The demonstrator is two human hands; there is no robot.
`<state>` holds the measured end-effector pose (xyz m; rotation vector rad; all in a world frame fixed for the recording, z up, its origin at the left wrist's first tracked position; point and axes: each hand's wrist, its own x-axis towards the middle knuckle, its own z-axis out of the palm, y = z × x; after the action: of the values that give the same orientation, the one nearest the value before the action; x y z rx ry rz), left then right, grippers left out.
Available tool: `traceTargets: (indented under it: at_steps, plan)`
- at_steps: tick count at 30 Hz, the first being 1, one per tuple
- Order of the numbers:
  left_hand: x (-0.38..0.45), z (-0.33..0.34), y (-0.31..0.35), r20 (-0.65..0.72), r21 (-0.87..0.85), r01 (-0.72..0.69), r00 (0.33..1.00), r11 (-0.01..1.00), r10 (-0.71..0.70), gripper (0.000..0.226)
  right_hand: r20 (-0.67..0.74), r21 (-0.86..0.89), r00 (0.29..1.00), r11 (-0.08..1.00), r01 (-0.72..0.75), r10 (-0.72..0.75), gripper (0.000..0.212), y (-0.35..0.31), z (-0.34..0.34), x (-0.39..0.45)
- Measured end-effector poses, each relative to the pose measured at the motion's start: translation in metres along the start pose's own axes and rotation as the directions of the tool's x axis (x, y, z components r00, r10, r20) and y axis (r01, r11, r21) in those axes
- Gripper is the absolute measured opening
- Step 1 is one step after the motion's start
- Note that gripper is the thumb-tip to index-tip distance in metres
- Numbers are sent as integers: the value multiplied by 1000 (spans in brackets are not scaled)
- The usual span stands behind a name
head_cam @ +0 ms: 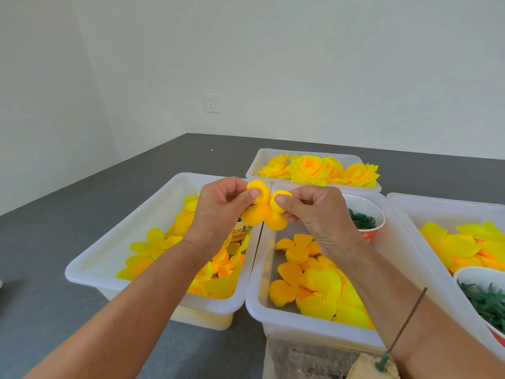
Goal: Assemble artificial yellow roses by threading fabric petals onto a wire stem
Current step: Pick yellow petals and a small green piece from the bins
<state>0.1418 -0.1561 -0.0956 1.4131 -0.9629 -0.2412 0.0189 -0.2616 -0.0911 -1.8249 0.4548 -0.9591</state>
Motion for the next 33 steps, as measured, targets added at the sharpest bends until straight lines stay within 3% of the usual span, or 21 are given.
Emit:
traceTargets:
  at_steps: [4,6,8,10,13,17,23,33]
  plan:
    - [-1,-1,0,32,-72,3,999,997,0,8,-41,82,999,996,-21,24,20,-1,3,0]
    - [-1,1,2,54,-140,11,999,990,-4,26,-60,111,997,993,-37,44,23,-2,3,0]
    - [1,1,-1,9,-35,-70,997,997,71,38,-96,128,993,990,-59,71,27,-1,4,0]
    - [0,2,-1,5,159,-183,983,970,184,30,-125,148,988,986,-72,91,29,-1,6,0]
    - [-6,8,1,117,129,-143,985,981,128,29,-104,175,989,981,-86,105,27,-1,8,-2]
    - [-6,9,0,133,108,-117,986,987,102,44,-5,222,985,961,-168,173,22,-1,8,-4]
    - [-3,7,0,76,119,-133,989,984,125,30,75,221,983,958,-182,169,21,-4,10,-4]
    - [-6,7,2,155,7,-134,979,991,131,23,-2,238,998,970,-59,61,19,-12,7,-7]
